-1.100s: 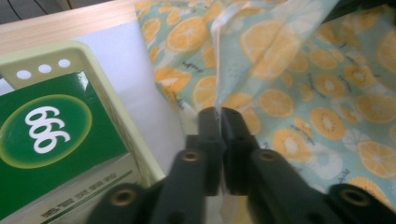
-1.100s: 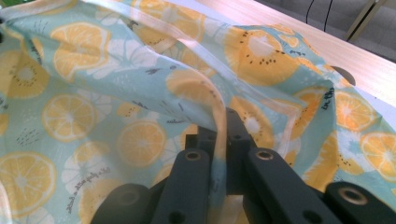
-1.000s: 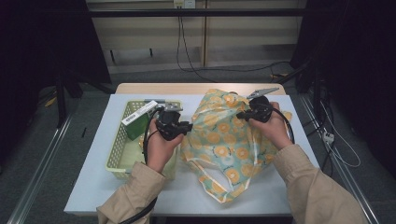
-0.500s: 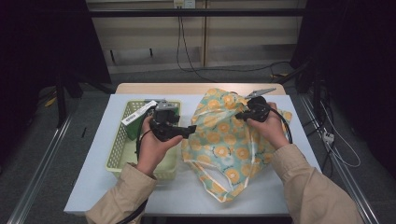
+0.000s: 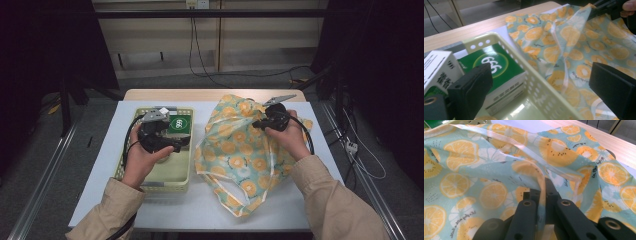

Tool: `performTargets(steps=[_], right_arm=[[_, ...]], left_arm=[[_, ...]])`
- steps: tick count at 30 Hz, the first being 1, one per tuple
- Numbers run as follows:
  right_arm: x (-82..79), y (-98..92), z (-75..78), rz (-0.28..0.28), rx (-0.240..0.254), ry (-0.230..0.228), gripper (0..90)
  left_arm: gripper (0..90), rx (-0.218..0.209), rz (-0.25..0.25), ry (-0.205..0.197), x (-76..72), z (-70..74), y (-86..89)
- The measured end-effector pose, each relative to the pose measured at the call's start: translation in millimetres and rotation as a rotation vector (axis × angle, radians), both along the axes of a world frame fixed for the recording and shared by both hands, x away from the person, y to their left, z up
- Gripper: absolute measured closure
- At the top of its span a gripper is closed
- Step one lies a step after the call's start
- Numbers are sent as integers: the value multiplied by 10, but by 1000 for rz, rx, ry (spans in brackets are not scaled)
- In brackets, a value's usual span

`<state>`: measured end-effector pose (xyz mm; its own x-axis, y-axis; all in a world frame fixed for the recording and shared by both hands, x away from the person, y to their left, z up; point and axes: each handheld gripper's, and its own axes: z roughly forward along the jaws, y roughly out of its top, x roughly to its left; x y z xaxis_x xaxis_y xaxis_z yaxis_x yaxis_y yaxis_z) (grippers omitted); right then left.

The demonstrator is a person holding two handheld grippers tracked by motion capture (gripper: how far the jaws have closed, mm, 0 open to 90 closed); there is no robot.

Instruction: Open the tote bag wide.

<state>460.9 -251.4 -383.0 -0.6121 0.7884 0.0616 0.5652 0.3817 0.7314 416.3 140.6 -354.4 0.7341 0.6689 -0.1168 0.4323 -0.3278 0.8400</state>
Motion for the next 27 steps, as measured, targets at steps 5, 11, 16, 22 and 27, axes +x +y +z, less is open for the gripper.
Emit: performTargets(steps=[5,11,16,22,27], right_arm=[[-13,-11,-16,-2,1,1,888],[-10,-30,-30,-9,2,3,888],[-1,-43,-27,-12,0,-3,888],[13,-100,-19,-25,14,-4,888],[2,-85,-19,-18,14,1,888]], left_arm=[[55,6,5,0,11,-65,162],[60,26,-4,-10,34,-163,284],[64,48,-9,10,55,-244,315],[73,65,-19,19,85,-315,348],[73,74,-24,30,96,-372,354]])
